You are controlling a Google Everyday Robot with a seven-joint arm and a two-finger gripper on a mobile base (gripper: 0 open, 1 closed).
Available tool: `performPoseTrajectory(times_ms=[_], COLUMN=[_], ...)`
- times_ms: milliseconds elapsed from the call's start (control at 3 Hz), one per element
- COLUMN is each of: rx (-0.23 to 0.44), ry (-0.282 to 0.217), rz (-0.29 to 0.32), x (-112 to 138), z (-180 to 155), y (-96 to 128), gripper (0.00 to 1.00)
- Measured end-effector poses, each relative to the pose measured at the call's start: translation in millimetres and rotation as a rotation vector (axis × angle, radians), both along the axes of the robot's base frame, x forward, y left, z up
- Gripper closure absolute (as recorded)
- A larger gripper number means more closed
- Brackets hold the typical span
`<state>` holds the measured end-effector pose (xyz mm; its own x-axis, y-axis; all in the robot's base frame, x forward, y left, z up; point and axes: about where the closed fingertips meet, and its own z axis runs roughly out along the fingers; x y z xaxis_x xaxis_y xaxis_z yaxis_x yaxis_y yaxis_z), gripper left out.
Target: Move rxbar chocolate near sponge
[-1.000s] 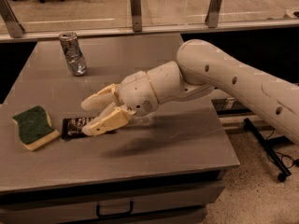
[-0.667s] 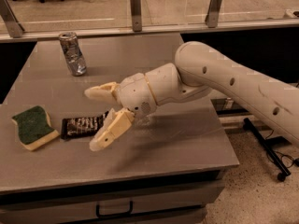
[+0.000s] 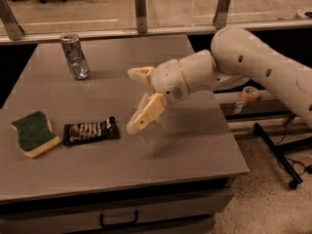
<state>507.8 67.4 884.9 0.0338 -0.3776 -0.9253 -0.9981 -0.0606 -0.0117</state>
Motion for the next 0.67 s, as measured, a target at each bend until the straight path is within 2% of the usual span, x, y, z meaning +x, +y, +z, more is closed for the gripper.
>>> performPoseTrajectory(times_ms=[333, 667], rx=[-0.053, -0.061], ry=[-0.046, -0.051], rz=[-0.171, -0.194], x=[42.4, 48.5], z=[8.0, 8.0], y=[-52.7, -60.6], gripper=[0.00, 0.00])
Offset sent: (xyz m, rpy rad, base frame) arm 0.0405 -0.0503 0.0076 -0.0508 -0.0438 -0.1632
